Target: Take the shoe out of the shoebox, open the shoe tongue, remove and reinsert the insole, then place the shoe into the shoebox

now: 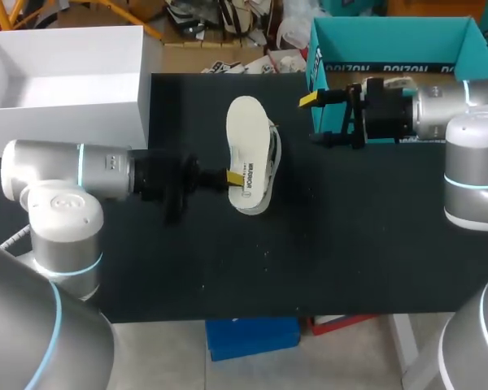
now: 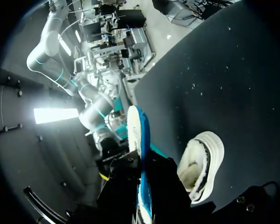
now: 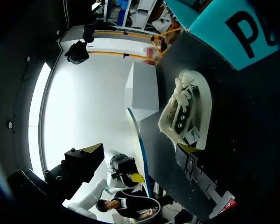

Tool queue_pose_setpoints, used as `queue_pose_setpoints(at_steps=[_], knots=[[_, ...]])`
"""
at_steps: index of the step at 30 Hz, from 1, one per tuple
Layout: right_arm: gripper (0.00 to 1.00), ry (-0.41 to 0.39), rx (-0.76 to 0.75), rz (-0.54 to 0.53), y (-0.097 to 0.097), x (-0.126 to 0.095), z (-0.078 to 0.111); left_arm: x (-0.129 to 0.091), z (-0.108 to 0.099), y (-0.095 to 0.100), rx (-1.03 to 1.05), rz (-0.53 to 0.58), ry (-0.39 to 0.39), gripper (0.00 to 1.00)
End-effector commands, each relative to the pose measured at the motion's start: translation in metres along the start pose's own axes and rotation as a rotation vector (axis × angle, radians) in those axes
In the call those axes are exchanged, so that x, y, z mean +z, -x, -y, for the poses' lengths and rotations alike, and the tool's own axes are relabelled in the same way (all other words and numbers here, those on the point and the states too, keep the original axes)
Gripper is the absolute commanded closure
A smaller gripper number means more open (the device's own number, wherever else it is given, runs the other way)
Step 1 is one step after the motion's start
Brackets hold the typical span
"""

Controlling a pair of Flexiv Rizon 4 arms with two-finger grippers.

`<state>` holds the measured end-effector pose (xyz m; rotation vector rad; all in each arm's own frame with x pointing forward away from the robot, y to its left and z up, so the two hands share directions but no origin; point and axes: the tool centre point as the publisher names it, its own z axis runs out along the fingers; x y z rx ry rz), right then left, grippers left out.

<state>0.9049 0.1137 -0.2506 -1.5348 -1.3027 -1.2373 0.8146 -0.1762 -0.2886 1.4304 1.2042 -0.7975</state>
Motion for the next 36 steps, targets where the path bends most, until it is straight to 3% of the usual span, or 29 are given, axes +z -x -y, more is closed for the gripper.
queue_pose_setpoints(at_steps=[1, 10, 19, 25, 36], knots=[[0.0, 0.003, 0.0, 0.0, 0.001, 0.001, 0.0, 0.012, -0.017, 0.0, 0.005, 0.006, -0.006, 1.0], [0.0, 0.003, 0.0, 0.0, 0.001, 0.001, 0.0, 0.015, -0.024, 0.006, 0.017, 0.015, -0.005, 1.0], [0.0, -0.059, -0.073, -0.1, -0.012, 0.014, 0.0, 0.015, -0.024, 0.006, 0.017, 0.015, -0.005, 1.0], [0.0, -0.132, -0.095, -0.098, -0.012, 0.029, 0.009, 0.015, -0.024, 0.006, 0.017, 0.015, -0.005, 1.0], [0.0, -0.177, -0.111, -0.108, -0.003, 0.063, 0.023, 0.015, -0.024, 0.006, 0.017, 0.015, -0.005, 1.0]])
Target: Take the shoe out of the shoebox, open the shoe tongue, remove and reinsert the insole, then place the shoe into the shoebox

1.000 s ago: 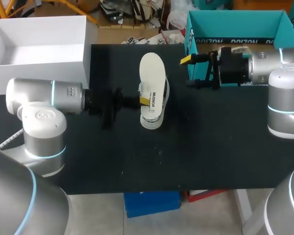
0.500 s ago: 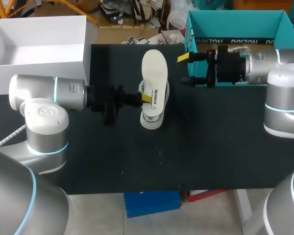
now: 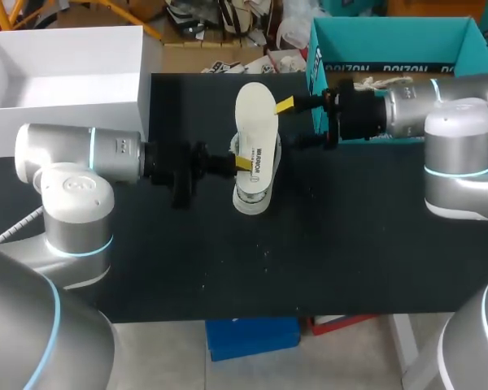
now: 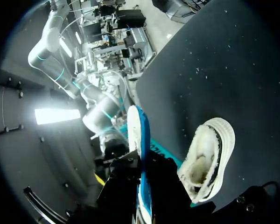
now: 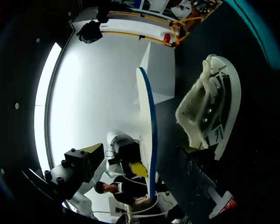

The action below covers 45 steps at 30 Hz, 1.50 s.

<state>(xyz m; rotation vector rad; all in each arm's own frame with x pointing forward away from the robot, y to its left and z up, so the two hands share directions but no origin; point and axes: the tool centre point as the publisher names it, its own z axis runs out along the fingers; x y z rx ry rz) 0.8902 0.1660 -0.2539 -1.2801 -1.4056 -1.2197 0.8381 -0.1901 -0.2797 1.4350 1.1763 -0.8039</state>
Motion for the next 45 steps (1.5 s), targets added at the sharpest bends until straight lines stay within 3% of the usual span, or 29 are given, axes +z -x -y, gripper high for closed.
queue_pose_setpoints(at_steps=[1, 6, 11, 13, 15, 16, 17, 24, 26, 27, 34, 40, 45], knots=[[0.0, -0.005, -0.001, -0.011, 0.009, 0.017, -0.003, 0.0, 0.0, 0.0, 0.002, -0.003, 0.004, 1.0], [0.03, -0.005, -0.001, -0.017, 0.011, 0.027, -0.003, 0.0, 0.0, 0.0, 0.002, -0.003, 0.004, 1.0], [0.51, -0.009, -0.002, -0.014, 0.011, 0.033, -0.005, 0.0, 0.0, 0.0, 0.002, -0.003, 0.004, 1.0], [0.56, -0.009, -0.004, -0.009, 0.01, 0.034, -0.006, 0.0, 0.0, 0.0, 0.002, -0.003, 0.004, 1.0], [0.69, -0.006, -0.005, -0.003, 0.01, 0.034, -0.007, 0.0, 0.0, 0.0, 0.002, -0.003, 0.004, 1.0], [0.78, -0.006, -0.005, -0.001, 0.009, 0.034, -0.007, 0.0, 0.0, 0.0, 0.002, -0.003, 0.004, 1.0], [0.99, -0.013, -0.005, 0.005, 0.009, 0.035, -0.007, 0.0, 0.0, 0.0, 0.002, -0.003, 0.004, 1.0], [1.0, -0.03, -0.002, 0.011, 0.01, 0.036, -0.007, 0.0, 0.0, 0.0, 0.002, -0.003, 0.004, 1.0], [1.0, -0.03, -0.002, 0.011, 0.01, 0.036, -0.007, -0.003, -0.001, 0.001, -0.005, -0.021, 0.042, 1.0], [1.0, -0.03, -0.002, 0.011, 0.01, 0.036, -0.007, -0.007, -0.002, 0.002, -0.035, -0.062, 0.087, 0.0], [1.0, -0.03, -0.002, 0.011, 0.01, 0.036, -0.007, -0.043, 0.01, 0.021, -0.092, -0.342, 0.116, 0.0], [1.0, -0.03, -0.002, 0.011, 0.01, 0.036, -0.007, -0.085, 0.021, 0.023, -0.168, -0.664, 0.147, 0.0], [1.0, -0.03, -0.002, 0.011, 0.01, 0.036, -0.007, -0.094, 0.02, 0.034, -0.197, -0.863, 0.154, 0.0]])
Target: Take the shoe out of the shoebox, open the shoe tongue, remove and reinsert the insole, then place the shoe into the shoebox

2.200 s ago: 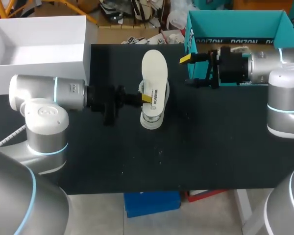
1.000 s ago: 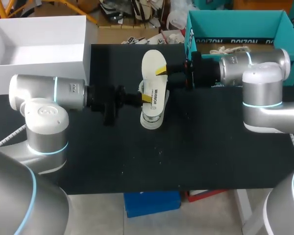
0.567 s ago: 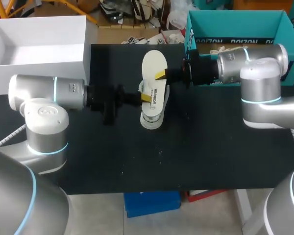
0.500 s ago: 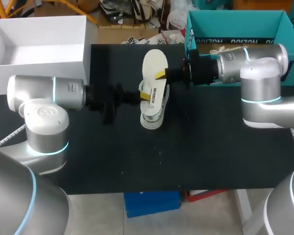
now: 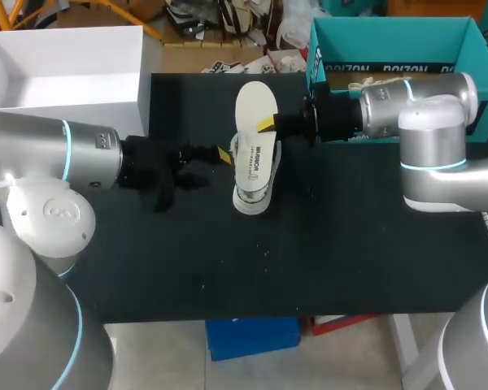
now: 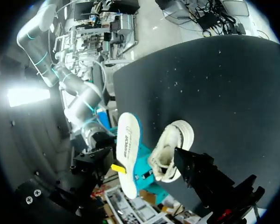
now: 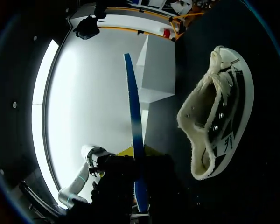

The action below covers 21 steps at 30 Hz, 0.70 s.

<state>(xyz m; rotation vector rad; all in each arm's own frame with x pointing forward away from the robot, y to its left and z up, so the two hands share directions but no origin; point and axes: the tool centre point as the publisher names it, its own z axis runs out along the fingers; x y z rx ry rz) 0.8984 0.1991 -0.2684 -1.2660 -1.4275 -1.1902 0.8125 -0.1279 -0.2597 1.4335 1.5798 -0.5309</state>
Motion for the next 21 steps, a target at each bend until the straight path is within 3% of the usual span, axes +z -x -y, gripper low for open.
queue_pose_setpoints(at_steps=[1, 5, 8, 21], knots=[[1.0, 0.0, 0.0, 0.001, 0.0, 0.001, 0.0, -0.034, 0.002, 0.015, -0.04, -0.523, 0.033, 0.0], [1.0, 0.0, 0.0, 0.001, 0.0, 0.001, 0.0, -0.029, 0.0, 0.032, -0.056, -0.551, 0.036, 0.0], [1.0, 0.0, 0.0, 0.001, 0.0, 0.001, 0.0, -0.023, 0.0, 0.049, -0.02, -0.534, -0.007, 0.0], [1.0, 0.0, 0.0, 0.001, 0.0, 0.001, 0.0, -0.023, 0.0, 0.049, -0.02, -0.534, -0.007, 0.0]])
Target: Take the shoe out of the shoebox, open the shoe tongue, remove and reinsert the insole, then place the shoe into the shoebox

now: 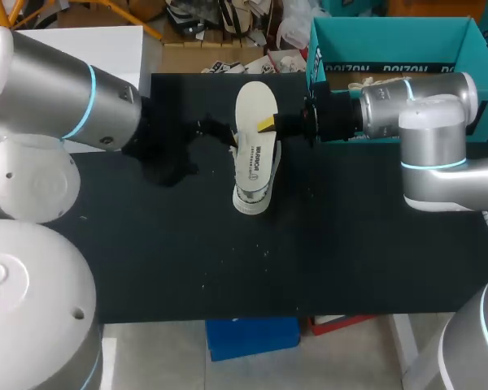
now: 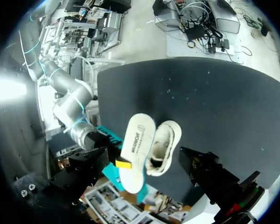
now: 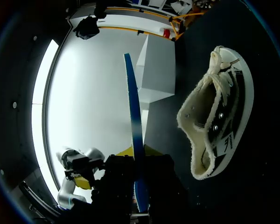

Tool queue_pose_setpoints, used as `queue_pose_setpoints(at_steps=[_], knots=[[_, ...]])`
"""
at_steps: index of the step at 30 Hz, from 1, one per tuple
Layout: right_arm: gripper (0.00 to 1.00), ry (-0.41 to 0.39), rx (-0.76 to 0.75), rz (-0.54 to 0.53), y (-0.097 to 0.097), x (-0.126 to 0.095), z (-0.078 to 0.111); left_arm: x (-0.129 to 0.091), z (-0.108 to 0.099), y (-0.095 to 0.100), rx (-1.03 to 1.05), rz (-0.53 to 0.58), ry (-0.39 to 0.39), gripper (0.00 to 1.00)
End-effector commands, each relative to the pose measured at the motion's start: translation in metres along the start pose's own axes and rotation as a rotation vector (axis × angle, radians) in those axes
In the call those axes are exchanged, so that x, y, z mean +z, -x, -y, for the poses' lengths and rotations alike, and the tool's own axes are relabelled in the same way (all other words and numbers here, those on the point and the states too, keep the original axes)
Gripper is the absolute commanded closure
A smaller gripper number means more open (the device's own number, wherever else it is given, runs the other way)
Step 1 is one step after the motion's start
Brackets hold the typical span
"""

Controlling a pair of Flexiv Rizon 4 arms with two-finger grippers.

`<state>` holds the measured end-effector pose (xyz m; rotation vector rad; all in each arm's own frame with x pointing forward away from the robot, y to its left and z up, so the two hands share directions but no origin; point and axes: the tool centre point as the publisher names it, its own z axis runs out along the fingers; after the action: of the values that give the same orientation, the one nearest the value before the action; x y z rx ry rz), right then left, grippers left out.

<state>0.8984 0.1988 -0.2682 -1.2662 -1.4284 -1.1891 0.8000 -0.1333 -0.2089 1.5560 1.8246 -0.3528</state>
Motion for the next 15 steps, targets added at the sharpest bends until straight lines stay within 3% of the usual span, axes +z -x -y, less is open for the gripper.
queue_pose_setpoints(at_steps=[1, 5, 15], knots=[[1.0, 0.001, 0.0, 0.0, 0.0, 0.001, 0.0, 0.004, 0.002, 0.004, 0.018, -0.232, -0.008, 0.0], [1.0, 0.001, 0.0, 0.0, 0.0, 0.001, 0.0, 0.014, 0.007, 0.015, 0.125, -0.166, -0.085, 0.0], [1.0, 0.001, 0.0, 0.0, 0.0, 0.001, 0.0, 0.034, -0.002, 0.031, 0.26, -0.258, -0.18, 0.0]])
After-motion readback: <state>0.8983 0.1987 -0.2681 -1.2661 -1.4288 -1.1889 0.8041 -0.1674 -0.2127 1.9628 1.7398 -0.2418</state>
